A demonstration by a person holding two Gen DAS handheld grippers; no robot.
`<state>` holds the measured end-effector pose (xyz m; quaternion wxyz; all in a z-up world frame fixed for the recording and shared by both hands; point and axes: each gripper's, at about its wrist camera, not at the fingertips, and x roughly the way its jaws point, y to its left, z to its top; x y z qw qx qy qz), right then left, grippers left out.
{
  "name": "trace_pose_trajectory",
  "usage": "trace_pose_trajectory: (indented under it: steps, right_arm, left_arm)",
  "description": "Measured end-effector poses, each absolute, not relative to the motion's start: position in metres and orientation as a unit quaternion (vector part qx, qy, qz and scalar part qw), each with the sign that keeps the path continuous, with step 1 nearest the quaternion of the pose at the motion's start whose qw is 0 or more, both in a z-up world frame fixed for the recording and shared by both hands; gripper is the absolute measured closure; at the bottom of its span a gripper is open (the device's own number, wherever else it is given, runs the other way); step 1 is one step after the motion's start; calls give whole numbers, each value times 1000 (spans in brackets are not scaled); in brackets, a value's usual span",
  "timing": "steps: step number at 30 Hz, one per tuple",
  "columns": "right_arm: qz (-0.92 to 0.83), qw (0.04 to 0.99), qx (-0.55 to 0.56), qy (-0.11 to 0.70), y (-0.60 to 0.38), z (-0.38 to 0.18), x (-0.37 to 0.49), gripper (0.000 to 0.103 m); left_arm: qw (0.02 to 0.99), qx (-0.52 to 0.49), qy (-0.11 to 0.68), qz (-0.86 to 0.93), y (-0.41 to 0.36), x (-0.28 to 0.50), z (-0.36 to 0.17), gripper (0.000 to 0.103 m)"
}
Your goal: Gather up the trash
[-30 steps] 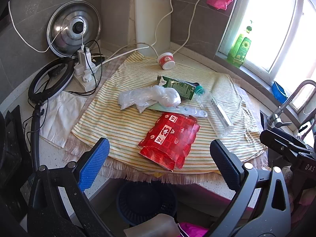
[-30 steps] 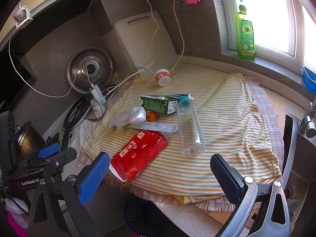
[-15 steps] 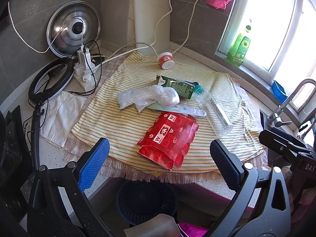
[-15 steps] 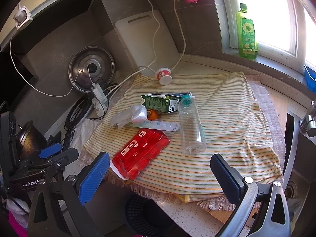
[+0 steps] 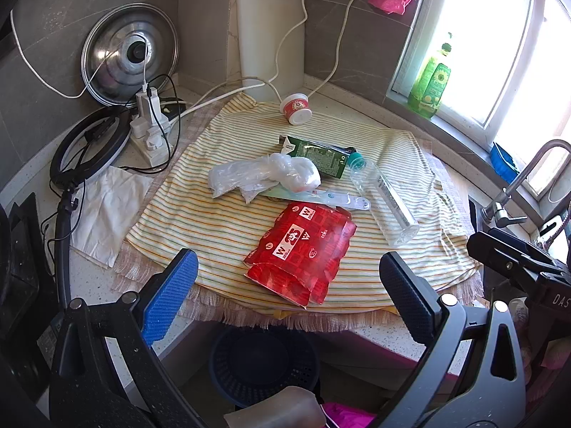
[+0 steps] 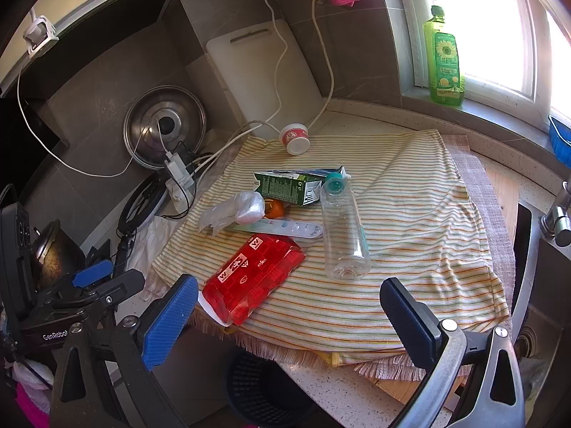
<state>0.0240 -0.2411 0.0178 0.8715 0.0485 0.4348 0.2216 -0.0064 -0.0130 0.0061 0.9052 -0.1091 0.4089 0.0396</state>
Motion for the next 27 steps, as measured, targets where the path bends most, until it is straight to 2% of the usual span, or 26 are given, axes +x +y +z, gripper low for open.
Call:
trace_pose_trajectory:
  steps: [27]
  right_arm:
    - [227,866,51,443,-247,12,31,0]
  left_arm:
    - [900,-116,416,53,-18,-9,0,0]
